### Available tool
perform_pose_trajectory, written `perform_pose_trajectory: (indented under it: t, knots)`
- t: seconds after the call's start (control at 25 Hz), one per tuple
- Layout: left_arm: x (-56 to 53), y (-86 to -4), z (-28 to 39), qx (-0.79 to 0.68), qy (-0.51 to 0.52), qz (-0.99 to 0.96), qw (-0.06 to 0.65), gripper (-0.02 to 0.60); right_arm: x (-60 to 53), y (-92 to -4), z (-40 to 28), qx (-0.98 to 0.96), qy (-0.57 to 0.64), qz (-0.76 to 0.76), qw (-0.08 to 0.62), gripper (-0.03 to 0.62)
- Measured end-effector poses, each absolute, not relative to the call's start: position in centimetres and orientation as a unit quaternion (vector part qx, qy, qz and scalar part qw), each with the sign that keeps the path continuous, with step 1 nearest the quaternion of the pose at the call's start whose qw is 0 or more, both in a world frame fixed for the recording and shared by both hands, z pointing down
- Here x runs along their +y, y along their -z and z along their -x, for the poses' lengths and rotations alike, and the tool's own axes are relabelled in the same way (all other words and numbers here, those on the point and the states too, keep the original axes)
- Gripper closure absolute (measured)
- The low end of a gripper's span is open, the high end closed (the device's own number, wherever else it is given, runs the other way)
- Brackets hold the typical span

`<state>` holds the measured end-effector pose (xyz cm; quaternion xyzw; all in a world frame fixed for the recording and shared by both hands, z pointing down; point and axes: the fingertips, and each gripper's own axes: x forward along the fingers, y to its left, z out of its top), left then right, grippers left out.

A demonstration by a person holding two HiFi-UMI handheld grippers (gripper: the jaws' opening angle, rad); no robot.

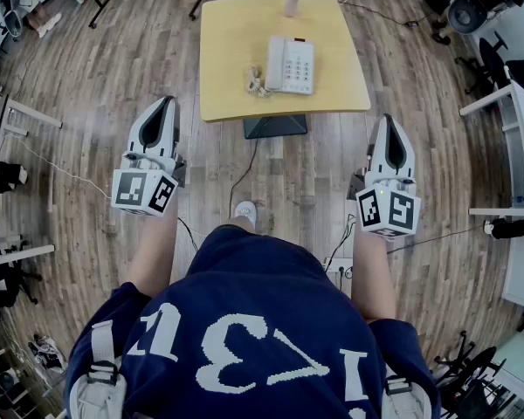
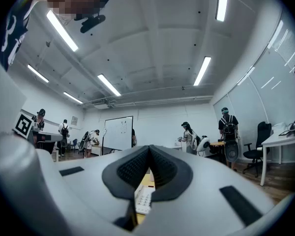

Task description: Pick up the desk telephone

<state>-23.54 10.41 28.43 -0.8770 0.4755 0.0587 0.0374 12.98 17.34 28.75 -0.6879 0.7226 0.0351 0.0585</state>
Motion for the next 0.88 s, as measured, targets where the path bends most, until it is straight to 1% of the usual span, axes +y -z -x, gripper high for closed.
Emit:
perform_pose_trajectory:
  t: [0.44, 0.88]
  knots:
    - [8.4, -29.1, 23.8, 0.46, -0.062, 0.885, 0.023, 0.566, 15.2, -27.7, -11.4, 0.728, -0.027, 0.68, 0.083, 0.568]
    - [3.5, -28.7, 23.1, 0.416, -0.066, 0.906, 0.028, 0.566, 11.2, -28.1, -9.2, 0.713, -0.027, 0.696, 0.082, 0.566]
